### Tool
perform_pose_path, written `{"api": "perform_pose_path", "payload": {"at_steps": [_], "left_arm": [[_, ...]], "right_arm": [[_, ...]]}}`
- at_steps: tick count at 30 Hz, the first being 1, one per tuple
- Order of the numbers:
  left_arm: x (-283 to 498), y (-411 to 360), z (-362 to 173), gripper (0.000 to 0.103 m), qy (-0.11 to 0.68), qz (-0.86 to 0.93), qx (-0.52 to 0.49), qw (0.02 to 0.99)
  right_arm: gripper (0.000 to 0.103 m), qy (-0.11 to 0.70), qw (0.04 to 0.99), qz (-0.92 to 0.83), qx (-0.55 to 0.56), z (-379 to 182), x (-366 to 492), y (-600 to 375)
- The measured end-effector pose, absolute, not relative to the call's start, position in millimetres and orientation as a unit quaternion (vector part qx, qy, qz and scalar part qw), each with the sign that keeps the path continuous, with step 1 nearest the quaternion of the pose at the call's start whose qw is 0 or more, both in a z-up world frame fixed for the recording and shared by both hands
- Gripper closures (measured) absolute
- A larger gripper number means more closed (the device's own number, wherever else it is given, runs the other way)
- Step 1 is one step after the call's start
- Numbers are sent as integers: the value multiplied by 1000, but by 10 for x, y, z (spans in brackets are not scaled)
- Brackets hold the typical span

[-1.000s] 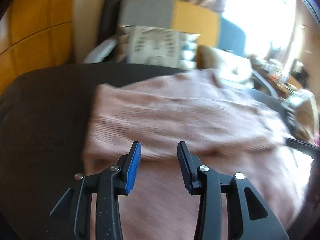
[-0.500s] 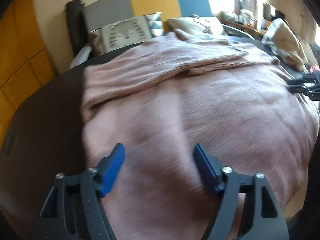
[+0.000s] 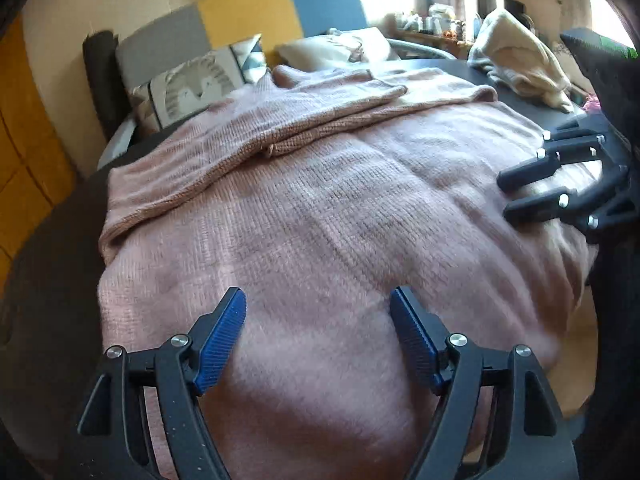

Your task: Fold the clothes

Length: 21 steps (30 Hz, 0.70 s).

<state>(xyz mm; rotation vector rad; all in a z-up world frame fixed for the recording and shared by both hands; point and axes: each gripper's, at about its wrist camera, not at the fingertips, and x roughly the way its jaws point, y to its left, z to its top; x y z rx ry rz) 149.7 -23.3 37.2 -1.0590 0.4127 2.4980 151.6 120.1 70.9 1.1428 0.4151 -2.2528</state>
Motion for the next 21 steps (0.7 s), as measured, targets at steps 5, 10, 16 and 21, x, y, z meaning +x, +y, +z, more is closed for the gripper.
{"api": "perform_pose_path", "payload": {"at_steps": [5, 10, 16, 21], "left_arm": [[1621, -801, 308, 18, 95, 894, -392, 194], [1812, -935, 382, 18, 85, 894, -382, 218], [1695, -870, 578, 18, 120, 918, -332, 183], [1183, -823, 369, 18, 182, 902, -365, 140]], "right_arm": [[74, 133, 275, -847, 435, 713, 1688, 1819], [75, 81, 265, -849, 449, 769, 1913, 2339], [75, 76, 239, -861, 442, 948, 1874, 2441], [75, 57, 170, -868, 463, 796, 1324, 2535]]}}
